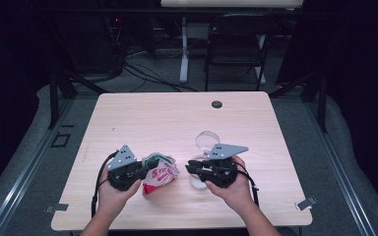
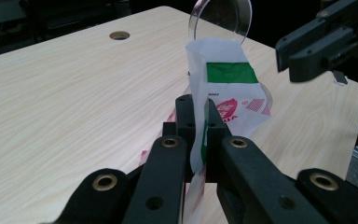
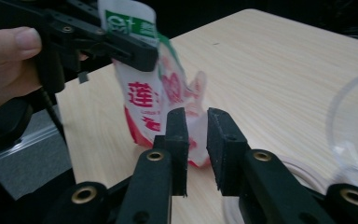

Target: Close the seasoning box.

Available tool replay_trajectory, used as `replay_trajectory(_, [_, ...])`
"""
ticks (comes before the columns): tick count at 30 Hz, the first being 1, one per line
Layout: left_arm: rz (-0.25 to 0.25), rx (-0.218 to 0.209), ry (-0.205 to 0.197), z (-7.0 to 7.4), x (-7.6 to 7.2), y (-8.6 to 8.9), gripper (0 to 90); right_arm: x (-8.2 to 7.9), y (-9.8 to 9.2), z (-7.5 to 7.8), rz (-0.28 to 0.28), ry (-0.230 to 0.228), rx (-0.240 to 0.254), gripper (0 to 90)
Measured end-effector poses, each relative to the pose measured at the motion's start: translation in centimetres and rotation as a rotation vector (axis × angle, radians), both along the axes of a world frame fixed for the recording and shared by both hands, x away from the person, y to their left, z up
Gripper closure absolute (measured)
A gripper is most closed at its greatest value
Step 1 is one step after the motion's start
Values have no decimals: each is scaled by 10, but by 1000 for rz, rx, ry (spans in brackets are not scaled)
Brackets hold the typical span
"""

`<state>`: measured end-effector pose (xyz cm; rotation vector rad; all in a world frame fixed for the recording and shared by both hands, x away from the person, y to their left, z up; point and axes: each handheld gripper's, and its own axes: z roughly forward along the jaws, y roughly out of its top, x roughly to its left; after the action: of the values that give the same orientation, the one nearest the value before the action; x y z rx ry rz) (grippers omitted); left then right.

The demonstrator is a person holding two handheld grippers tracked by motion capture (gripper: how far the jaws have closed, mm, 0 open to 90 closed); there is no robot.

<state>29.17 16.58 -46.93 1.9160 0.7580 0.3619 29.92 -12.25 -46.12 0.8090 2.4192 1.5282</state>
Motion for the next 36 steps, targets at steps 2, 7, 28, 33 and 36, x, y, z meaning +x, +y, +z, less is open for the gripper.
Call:
replay_trajectory(2, [4,-7,4,-1,-1,1,899,1,9,-3,29,9,-11,748])
replay_trajectory(7, [14,-20,14,-3,-2,3,898,0,25,-11,81,16,-24,715])
replay_trajectory(28, [52,-41,16,-7,-11,8,896,7,58,-26,77,-38,-138,692])
replay_trajectory(33, [43,-41,11,-8,-11,7,894,9,61,-29,86,-21,-149,734])
replay_trajectory(36, [43,-44,11,-8,-11,6,893,10,64,-30,86,-18,-155,766])
